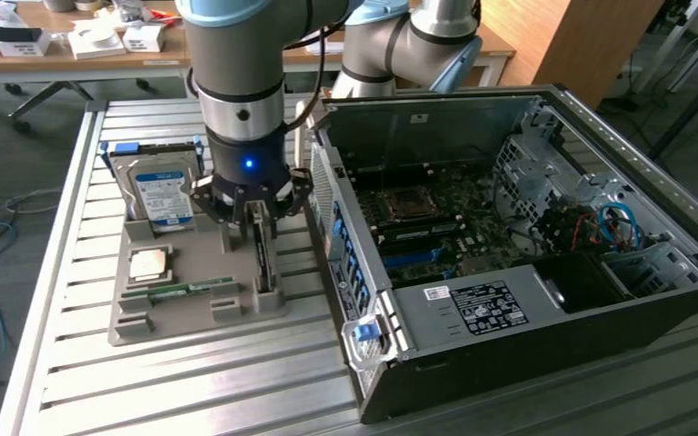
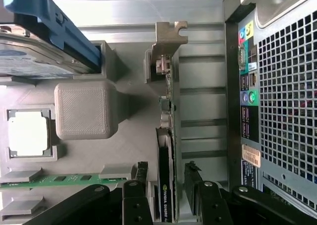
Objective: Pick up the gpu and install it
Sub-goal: 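Pick up the gpu and move the gpu toward the slot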
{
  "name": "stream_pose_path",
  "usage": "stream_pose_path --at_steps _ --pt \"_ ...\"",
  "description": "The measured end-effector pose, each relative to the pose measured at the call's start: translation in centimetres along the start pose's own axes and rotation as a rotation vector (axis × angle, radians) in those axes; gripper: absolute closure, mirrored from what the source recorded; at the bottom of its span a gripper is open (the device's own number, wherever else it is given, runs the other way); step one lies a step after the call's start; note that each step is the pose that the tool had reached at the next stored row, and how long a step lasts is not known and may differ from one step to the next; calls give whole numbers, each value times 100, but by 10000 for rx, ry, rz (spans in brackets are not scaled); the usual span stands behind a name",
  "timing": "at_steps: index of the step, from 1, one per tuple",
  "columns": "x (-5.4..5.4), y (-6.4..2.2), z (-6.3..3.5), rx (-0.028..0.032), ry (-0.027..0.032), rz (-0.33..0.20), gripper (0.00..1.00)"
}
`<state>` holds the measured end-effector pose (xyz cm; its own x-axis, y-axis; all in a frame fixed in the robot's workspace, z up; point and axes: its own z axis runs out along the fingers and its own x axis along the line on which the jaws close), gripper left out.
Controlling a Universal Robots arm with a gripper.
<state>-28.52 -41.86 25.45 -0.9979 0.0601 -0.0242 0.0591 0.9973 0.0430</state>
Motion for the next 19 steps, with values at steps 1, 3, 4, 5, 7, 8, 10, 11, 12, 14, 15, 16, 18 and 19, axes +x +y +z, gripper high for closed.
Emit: stream_pose_path --at_steps 1,3,4,5,7,8,10,11,12,14,15,16,18,19 --pt "0 0 2 0 1 -17 57" --pt "0 -1 20 -1 -1 -19 57" --pt "1 -1 33 1 1 -19 57" --pt "1 -2 48 1 1 -19 57" --pt "1 -4 76 1 0 -20 57" --pt "2 -4 86 1 1 -19 57" --pt "2 -4 91 2 2 -19 57" --pt "2 -4 91 3 3 -19 57" --pt "2 -4 91 3 2 -19 57" --pt "2 -4 104 -2 -3 -19 57" --pt "2 -5 113 0 -1 -19 57" --pt "3 -6 123 1 1 -19 57" --pt "3 -6 144 0 0 -19 57" --pt "3 -7 151 1 0 -19 57"
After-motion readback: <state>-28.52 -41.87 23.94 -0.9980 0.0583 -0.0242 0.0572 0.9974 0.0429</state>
